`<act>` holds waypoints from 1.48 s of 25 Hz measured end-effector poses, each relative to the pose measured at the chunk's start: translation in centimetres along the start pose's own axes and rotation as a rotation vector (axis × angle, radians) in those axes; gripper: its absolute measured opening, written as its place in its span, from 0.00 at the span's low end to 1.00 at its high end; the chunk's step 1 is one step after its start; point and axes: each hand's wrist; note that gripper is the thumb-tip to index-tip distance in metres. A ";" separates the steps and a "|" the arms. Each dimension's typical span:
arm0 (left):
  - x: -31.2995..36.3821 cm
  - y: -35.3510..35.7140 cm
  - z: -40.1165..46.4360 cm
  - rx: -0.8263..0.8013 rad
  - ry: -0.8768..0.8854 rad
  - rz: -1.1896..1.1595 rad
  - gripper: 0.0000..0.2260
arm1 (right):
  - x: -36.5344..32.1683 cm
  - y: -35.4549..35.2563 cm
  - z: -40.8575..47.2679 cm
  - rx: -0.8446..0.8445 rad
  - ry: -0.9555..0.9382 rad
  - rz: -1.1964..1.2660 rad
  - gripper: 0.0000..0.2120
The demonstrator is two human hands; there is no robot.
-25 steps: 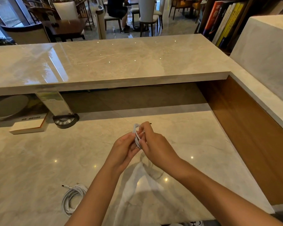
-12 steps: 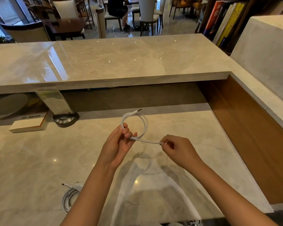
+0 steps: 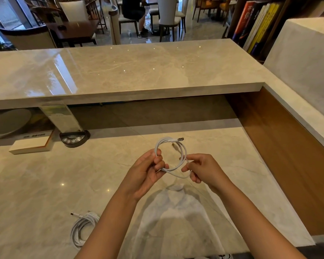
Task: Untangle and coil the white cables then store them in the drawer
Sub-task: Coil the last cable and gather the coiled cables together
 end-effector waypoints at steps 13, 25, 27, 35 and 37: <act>-1.6 1.4 0.5 0.103 -0.046 -0.130 0.09 | 1.0 2.3 -1.2 0.213 -0.596 -0.188 0.10; -0.9 1.9 0.0 -0.016 0.007 0.018 0.10 | -2.8 -2.4 -1.0 0.408 -0.237 0.416 0.08; -0.3 1.9 0.0 -0.057 0.033 0.187 0.10 | -3.5 -3.7 -0.8 0.198 -0.076 0.483 0.10; 0.0 2.4 0.0 -0.130 0.022 0.315 0.10 | -4.8 -3.6 0.3 0.229 -0.127 0.032 0.07; 0.2 2.3 -0.2 -0.170 0.003 0.412 0.12 | -5.4 -3.7 0.7 0.071 -0.137 -0.427 0.05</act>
Point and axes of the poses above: each hand's wrist, its own z-axis towards the middle knuckle, its own y-axis out of the palm, x = y × z, and after that the axes turned 1 degree about -y, right-handed
